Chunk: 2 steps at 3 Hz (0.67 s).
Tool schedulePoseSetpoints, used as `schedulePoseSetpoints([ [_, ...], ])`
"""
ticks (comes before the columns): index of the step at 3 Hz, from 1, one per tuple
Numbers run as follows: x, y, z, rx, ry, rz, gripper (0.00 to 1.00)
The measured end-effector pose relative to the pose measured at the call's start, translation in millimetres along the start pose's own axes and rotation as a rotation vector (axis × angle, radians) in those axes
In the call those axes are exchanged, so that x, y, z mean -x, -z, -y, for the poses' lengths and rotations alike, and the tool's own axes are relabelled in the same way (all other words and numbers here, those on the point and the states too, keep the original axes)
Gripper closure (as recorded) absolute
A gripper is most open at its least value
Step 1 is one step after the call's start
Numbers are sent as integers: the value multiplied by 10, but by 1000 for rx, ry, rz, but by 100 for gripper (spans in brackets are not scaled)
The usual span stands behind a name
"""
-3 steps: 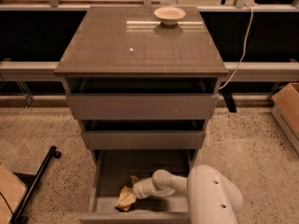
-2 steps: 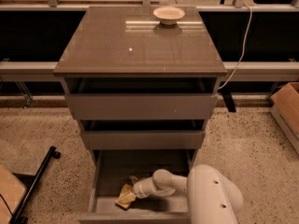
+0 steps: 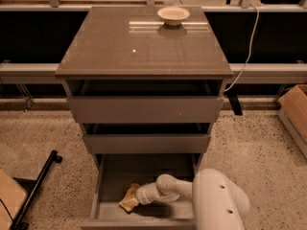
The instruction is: Pick sponge from bottom drawer and place on counter
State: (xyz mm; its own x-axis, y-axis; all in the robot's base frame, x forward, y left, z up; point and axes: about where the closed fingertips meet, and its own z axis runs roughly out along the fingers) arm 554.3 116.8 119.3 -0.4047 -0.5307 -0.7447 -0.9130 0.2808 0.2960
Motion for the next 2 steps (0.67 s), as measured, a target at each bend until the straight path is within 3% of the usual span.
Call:
schedulePoseSetpoints([
  [1,2,2,-1,0,0,0,100],
  [2,2,2,-1,0,0,0,100],
])
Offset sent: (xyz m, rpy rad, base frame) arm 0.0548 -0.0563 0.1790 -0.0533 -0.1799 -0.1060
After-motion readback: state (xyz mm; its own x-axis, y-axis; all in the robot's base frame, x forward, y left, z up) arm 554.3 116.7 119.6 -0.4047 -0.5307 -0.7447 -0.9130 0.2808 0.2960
